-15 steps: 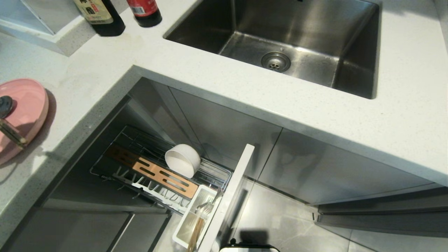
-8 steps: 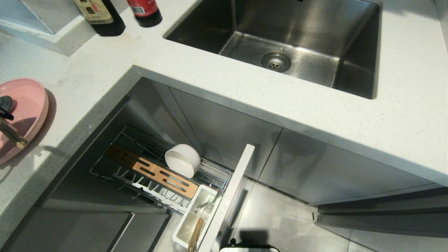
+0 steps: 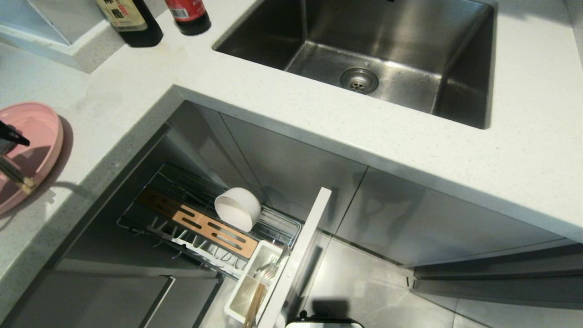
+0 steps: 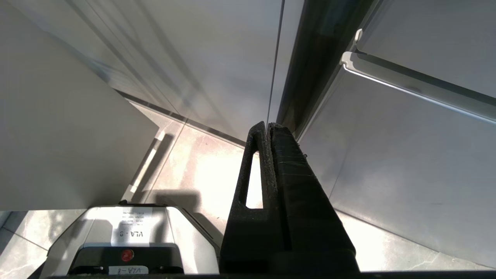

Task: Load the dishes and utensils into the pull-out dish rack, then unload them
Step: Pick up the chopsticks and place it in the cupboard

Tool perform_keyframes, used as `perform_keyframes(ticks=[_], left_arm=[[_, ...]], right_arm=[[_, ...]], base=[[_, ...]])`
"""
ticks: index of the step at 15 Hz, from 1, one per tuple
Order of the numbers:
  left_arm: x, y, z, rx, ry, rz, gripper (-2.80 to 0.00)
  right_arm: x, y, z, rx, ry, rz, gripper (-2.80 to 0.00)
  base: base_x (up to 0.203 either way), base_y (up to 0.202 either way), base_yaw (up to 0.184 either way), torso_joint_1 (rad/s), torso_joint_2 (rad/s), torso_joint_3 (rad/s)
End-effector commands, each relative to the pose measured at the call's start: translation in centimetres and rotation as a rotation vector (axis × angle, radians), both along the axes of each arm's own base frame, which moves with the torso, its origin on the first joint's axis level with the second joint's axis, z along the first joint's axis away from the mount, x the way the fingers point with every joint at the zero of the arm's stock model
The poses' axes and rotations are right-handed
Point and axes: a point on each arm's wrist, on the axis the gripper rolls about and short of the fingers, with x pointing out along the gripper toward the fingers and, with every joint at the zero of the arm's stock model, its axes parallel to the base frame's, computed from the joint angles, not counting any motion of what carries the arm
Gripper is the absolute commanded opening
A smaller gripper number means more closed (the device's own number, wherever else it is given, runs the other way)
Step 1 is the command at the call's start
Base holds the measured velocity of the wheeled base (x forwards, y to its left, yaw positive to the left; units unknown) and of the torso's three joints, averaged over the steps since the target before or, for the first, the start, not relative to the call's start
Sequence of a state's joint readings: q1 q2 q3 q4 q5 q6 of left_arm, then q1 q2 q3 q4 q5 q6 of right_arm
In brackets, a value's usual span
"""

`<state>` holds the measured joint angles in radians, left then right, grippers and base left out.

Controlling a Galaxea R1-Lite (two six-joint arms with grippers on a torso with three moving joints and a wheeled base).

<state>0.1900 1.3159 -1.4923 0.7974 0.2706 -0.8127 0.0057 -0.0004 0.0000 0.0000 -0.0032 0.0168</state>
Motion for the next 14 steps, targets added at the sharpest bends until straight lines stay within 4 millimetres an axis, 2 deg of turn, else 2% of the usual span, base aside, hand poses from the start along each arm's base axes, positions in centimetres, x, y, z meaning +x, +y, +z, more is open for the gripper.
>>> perform_keyframes(ticks=[1,13,14], left_arm=[[0.3,0.04,-0.11,-0.011,0.006,-0.005,0.0],[1.01,0.33,-0.14,0.004,0.003,-0.016,0.0],[1.02,0.33,-0.17,0.003,0.004,-0.014,-2.8]], right_arm=[[0.01,0.0,-0.04,0.002,0.002,0.001,-2.8],[0.01,0.0,-0.04,0.0,0.002,0.001,-2.8],[0.01,0.0,-0.04,0.0,0.002,0.001,-2.8]], base=[[0.0,0.0,0.0,0.0,0.0,0.0],[0.0,0.0,0.0,0.0,0.0,0.0],[0.0,0.0,0.0,0.0,0.0,0.0]])
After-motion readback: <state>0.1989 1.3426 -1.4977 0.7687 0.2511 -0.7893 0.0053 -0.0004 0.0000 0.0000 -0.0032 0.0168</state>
